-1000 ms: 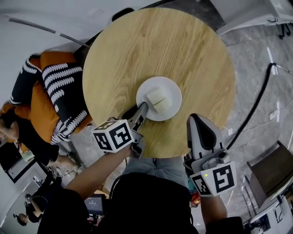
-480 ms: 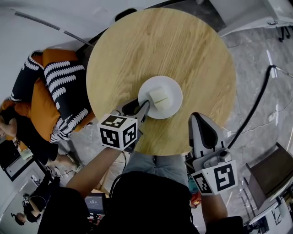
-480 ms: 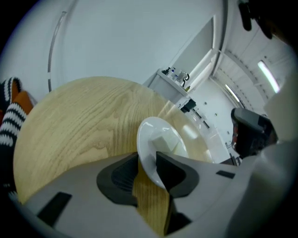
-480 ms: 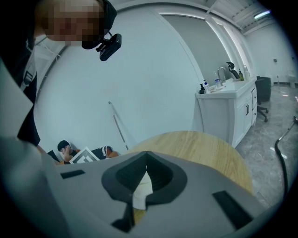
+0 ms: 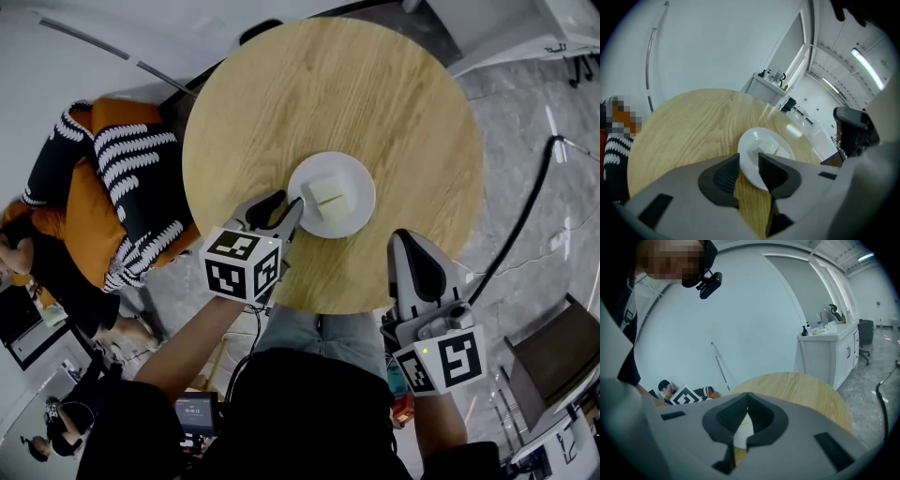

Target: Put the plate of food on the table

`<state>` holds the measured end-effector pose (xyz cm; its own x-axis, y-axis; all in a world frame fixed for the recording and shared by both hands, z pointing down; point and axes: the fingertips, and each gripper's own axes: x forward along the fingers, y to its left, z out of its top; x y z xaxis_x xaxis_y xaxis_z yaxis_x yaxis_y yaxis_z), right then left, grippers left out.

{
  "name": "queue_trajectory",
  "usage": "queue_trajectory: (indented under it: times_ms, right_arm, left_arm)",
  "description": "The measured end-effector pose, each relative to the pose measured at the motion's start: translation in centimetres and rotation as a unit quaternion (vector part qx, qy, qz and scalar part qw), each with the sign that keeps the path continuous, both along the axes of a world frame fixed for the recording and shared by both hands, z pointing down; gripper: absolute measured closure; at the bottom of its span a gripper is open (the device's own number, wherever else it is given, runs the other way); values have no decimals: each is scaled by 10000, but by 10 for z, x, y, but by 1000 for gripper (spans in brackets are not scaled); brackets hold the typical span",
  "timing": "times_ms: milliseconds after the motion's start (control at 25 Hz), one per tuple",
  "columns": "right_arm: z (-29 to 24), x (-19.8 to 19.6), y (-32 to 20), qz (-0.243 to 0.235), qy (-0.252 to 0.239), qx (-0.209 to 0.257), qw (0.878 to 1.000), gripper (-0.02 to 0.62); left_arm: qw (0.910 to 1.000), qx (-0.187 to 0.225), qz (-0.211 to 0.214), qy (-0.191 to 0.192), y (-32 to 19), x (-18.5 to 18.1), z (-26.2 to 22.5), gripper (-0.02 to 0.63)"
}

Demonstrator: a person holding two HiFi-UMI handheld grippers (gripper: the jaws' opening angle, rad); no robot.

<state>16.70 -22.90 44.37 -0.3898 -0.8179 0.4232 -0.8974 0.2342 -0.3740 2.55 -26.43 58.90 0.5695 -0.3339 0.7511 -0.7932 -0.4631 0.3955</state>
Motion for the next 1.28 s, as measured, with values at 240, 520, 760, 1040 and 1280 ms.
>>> queue_trajectory:
  times_ms: [240,520,760,1040,1280]
  right_arm:
    - [-19,-3,-4,-9,-4,173,9998,588]
    - [-41,-11,0,-66,43,384,9992,588]
    - [-63,-24,5,-167,94,563,9982,588]
    - [-87,-32,12,-254,111,776,9966,588]
    - [-105,-36,19,-294,149,914,9953,588]
  left_arm:
    - [9986,483,36,200,-10,5,-43,480]
    - [9923,1051,128,644,-17,15,-110,480]
    - [9831,1668,151,744,-19,7,-165,480]
    - [9669,2412,295,784,-10,10,-218,480]
    - [9580,2697,222,952,-2,7,-252,480]
